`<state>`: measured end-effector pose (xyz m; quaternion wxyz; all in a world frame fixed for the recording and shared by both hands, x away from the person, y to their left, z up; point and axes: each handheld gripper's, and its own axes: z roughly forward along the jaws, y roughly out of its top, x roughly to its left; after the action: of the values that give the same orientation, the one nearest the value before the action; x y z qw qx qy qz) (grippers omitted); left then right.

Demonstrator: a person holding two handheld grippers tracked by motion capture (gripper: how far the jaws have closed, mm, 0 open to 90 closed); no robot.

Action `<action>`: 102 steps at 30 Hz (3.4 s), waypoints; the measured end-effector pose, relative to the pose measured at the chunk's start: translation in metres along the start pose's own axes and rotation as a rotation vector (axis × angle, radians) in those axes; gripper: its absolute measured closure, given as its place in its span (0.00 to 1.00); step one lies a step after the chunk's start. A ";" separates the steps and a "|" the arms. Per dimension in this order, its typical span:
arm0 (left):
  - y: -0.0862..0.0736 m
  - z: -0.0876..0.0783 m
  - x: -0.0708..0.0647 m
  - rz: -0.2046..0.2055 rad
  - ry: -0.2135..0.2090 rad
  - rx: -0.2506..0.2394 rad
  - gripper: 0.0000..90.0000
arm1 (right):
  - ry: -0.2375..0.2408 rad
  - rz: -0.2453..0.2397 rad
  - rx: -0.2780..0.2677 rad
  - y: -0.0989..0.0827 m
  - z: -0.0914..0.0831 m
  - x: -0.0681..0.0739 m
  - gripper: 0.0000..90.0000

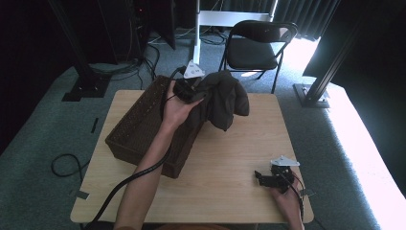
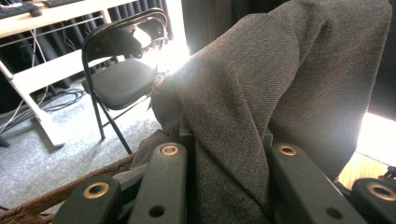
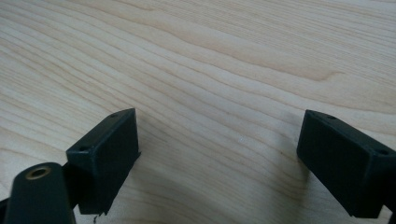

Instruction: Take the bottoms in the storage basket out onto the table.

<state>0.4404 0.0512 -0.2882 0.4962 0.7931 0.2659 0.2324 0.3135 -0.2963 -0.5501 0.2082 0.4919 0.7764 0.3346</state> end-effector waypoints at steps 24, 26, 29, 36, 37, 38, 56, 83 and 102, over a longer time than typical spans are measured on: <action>-0.002 0.021 -0.006 -0.017 -0.026 0.013 0.85 | 0.000 0.000 0.000 0.000 0.000 0.000 0.14; -0.002 0.022 -0.007 -0.019 -0.029 0.013 0.85 | 0.000 0.000 0.000 0.000 0.000 0.000 0.14; -0.001 0.024 -0.008 -0.018 -0.033 0.011 0.85 | 0.000 0.000 0.000 0.000 0.000 0.000 0.14; -0.001 0.031 -0.012 -0.019 -0.040 0.012 0.85 | 0.000 0.001 0.000 0.000 0.000 0.000 0.14; -0.001 0.032 -0.013 -0.019 -0.043 0.013 0.85 | 0.000 0.001 0.000 0.000 0.000 0.000 0.14; -0.001 0.033 -0.013 -0.017 -0.043 0.012 0.85 | 0.000 0.001 0.000 0.000 0.000 0.000 0.14; -0.002 0.054 -0.028 -0.014 -0.072 0.027 0.85 | 0.000 0.001 0.000 0.000 0.000 0.000 0.14; -0.016 0.077 -0.036 -0.028 -0.080 0.052 0.85 | 0.000 0.000 0.000 0.000 0.000 0.000 0.14; -0.030 0.090 -0.037 -0.045 -0.070 0.067 0.85 | 0.000 0.000 0.000 0.000 0.000 0.000 0.14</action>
<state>0.4635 -0.0216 -0.3555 0.4836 0.8106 0.2740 0.1842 0.3135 -0.2964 -0.5501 0.2083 0.4918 0.7765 0.3344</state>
